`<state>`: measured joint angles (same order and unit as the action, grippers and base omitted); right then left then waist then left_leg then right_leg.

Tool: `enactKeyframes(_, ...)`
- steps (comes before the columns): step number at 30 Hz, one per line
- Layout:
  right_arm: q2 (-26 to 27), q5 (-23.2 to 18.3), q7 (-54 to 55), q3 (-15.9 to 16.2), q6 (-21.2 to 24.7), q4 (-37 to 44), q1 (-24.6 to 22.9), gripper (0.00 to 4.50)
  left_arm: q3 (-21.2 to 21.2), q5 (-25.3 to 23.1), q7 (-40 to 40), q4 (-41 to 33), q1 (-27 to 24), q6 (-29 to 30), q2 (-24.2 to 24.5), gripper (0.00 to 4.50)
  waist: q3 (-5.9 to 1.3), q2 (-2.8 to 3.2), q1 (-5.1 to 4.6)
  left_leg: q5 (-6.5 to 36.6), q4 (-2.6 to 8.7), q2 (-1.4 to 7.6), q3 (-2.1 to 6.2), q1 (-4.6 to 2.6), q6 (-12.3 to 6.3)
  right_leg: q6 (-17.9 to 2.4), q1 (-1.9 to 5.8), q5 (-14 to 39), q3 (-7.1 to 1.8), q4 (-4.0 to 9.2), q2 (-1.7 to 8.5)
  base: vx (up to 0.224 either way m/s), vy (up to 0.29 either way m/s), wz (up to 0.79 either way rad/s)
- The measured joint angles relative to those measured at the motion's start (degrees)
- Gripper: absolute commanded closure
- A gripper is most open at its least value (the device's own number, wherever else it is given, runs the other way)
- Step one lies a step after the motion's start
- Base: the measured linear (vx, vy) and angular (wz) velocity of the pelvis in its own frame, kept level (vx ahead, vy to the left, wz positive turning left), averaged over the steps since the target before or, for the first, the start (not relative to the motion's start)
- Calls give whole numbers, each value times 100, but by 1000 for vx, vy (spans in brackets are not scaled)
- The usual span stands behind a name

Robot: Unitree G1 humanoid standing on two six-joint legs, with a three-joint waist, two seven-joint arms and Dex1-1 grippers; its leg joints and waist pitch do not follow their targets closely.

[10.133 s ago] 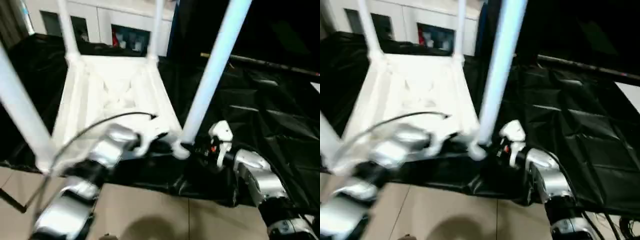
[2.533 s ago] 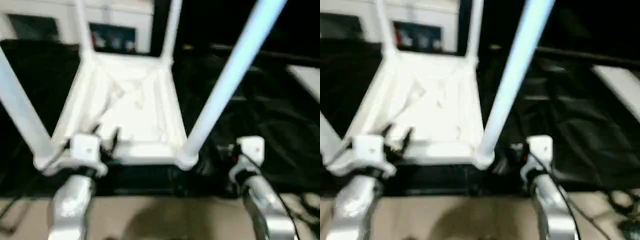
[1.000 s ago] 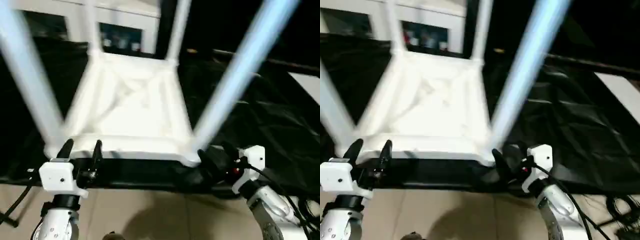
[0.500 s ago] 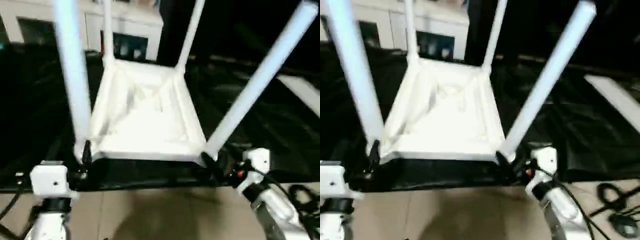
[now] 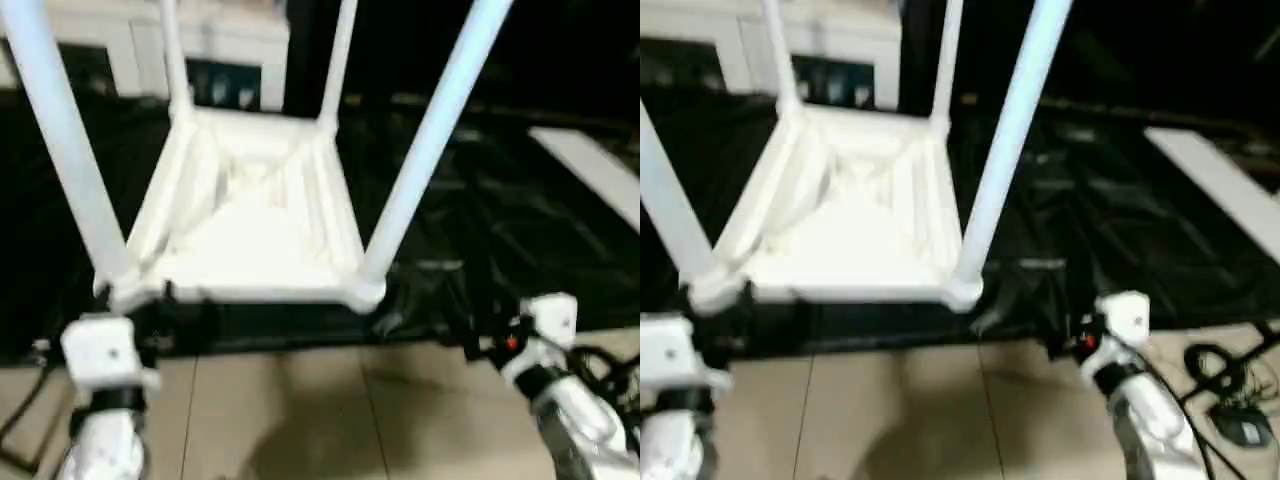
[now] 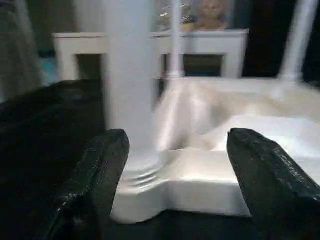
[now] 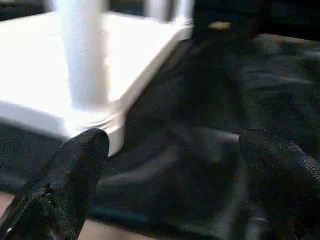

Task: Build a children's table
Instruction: Rotate leg to tighten

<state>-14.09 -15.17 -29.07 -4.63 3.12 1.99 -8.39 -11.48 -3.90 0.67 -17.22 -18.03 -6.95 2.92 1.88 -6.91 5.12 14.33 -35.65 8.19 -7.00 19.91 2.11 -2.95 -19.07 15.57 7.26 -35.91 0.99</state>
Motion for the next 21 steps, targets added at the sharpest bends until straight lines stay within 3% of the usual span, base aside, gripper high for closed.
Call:
enactKeyframes(2, -21, -41, -200, 109, 130, 0, 92, 0, -22, -49, 15, 15, 6, 30, 52, 84, 4, 2, 18, -1, 18, 28, -33, -2, 0, -23, 4, -1, 11, 8, 0, 4, -40, 6)
enactKeyframes(5, -7, 41, -327, 461, 179, -22, 380, 0, 61, -72, -40, -17, 130, 103, 64, 84, 35, 58, 53, -38, 19, 36, -36, 13, 30, -29, 11, -1, 26, 9, 10, 0, 0, 0)
enactKeyframes(7, 37, 264, -344, 722, 89, -97, 485, 0, 185, -81, -84, -7, 341, 153, 113, 84, 50, 118, 53, -93, 15, -31, 153, 123, -31, -31, 65, -6, 239, 93, 73, 6, 6, 21)
enactKeyframes(9, 100, 459, -330, 903, -88, -250, 573, 0, 291, -75, -176, 63, 428, 137, 142, 84, 90, 276, 64, -108, 1, -83, 319, 188, -55, -47, 159, -22, 424, 176, 117, 25, 18, 56)
enactKeyframes(10, 140, 483, -272, 886, -137, -251, 551, 0, 314, -86, -216, 162, 452, 106, 215, 84, 97, 324, 58, -119, -3, -121, 388, 211, -72, -29, 193, -12, 474, 200, 135, 37, 32, 52)
enactKeyframes(11, 162, 483, -262, 897, -151, -250, 551, 0, 331, -93, -251, 238, 464, 101, 288, 84, 107, 358, 31, -124, -4, -162, 446, 215, -81, -10, 207, 2, 466, 189, 143, 53, 27, 49)
enactKeyframes(12, 219, 438, -268, 895, -147, -179, 502, 0, 330, -112, -282, 250, 474, 108, 346, 84, 127, 424, -21, -141, -6, -243, 588, 219, -106, 0, 218, 27, 429, 171, 142, 53, 27, 49)
enactKeyframes(13, 263, 376, -272, 896, -132, -84, 406, 0, 335, -136, -300, 243, 493, 108, 374, 84, 144, 470, -35, -158, -4, -300, 667, 227, -103, 6, 225, 55, 369, 141, 133, 45, 2, 53)
enactKeyframes(14, 315, 315, -277, 905, -113, 10, 311, 0, 332, -149, -306, 226, 492, 108, 393, 84, 155, 485, -53, -165, -4, -368, 770, 219, -95, -28, 214, 109, 233, 59, 110, 20, -35, 63)
enactKeyframes(15, 373, 227, -276, 923, -96, 50, 232, 0, 311, -153, -308, 224, 499, 108, 442, 84, 177, 520, -116, -186, -4, -472, 932, 199, -78, -101, 195, 213, 60, -55, 66, 20, -35, 63)
enactKeyframes(16, 370, 174, -276, 925, -56, 121, 150, 0, 258, -141, -282, 220, 531, 108, 421, 84, 181, 523, -142, -203, 1, -501, 986, 174, -56, -244, 175, 298, -103, -168, 14, 17, -92, 66)
enactKeyframes(18, 358, 82, -277, 924, 50, 264, 68, 0, 74, -14, -208, 207, 557, 119, 333, 84, 183, 513, -166, -240, 16, -438, 943, 132, 9, -401, 84, 404, -361, -429, 6, 0, -144, 54)
enactKeyframes(19, 351, 46, -275, 917, 50, 311, -16, 0, 12, 68, -191, 214, 574, 131, 305, 84, 171, 496, -167, -252, 45, -403, 939, 123, 27, -363, 71, 420, -377, -457, 5, -24, -209, 34)
enactKeyframes(20, 334, 38, -268, 912, 44, 341, -122, 0, -5, 88, -157, 239, 561, 125, 294, 84, 140, 428, -153, -251, 93, -382, 914, 113, 24, -310, 69, 427, -376, -437, -4, -31, -229, 26)
enactKeyframes(21, 264, 25, -255, 832, 28, 363, -234, 0, 13, 82, -149, 265, 529, 96, 267, 84, 123, 364, -64, -105, -85, -295, 744, 127, -221, -126, 106, 341, -344, -340, -42, -31, -229, 26)
